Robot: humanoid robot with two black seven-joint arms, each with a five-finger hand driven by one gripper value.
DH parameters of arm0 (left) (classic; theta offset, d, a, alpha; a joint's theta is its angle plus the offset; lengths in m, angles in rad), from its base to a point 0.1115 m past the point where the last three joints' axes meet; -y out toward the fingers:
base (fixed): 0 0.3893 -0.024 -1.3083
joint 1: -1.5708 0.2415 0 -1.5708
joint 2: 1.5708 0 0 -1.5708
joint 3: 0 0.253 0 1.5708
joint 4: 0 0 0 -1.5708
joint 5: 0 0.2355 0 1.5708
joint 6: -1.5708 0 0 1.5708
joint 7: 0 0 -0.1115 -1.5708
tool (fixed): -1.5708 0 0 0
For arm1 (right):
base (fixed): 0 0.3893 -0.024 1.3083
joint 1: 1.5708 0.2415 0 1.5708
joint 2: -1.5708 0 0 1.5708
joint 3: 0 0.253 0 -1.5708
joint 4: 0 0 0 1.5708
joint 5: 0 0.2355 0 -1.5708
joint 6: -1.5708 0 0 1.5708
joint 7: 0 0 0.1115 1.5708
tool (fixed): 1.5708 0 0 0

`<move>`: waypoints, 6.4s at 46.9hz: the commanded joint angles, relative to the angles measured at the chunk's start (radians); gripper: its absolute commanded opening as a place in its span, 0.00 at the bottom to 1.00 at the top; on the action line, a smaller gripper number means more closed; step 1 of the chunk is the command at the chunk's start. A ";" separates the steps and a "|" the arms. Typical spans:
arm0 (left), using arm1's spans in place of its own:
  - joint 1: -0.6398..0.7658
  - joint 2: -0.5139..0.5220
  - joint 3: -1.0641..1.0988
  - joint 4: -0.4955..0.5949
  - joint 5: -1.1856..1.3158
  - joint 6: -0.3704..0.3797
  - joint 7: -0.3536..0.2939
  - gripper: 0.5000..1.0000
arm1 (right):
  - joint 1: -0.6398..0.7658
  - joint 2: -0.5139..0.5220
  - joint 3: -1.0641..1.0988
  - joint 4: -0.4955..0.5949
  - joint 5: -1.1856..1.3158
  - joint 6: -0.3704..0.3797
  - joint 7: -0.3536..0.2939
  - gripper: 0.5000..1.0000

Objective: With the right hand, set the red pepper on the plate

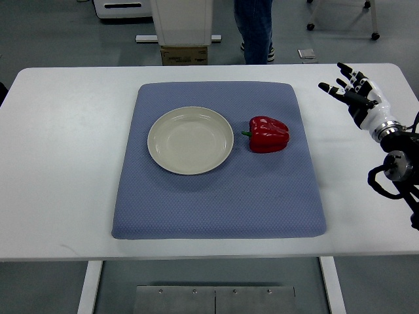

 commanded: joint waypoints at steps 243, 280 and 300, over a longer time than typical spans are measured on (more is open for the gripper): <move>0.000 0.000 0.000 0.000 0.000 0.000 0.000 1.00 | 0.487 0.310 -0.824 -0.021 -0.552 -0.031 -0.052 0.00; 0.000 0.000 0.000 0.000 0.000 0.000 0.000 1.00 | 0.417 0.310 -0.836 -0.029 -0.535 -0.037 -0.042 0.98; 0.000 0.000 0.000 0.000 0.000 0.000 0.000 1.00 | 0.420 0.310 -0.750 -0.032 -0.506 -0.038 -0.042 0.98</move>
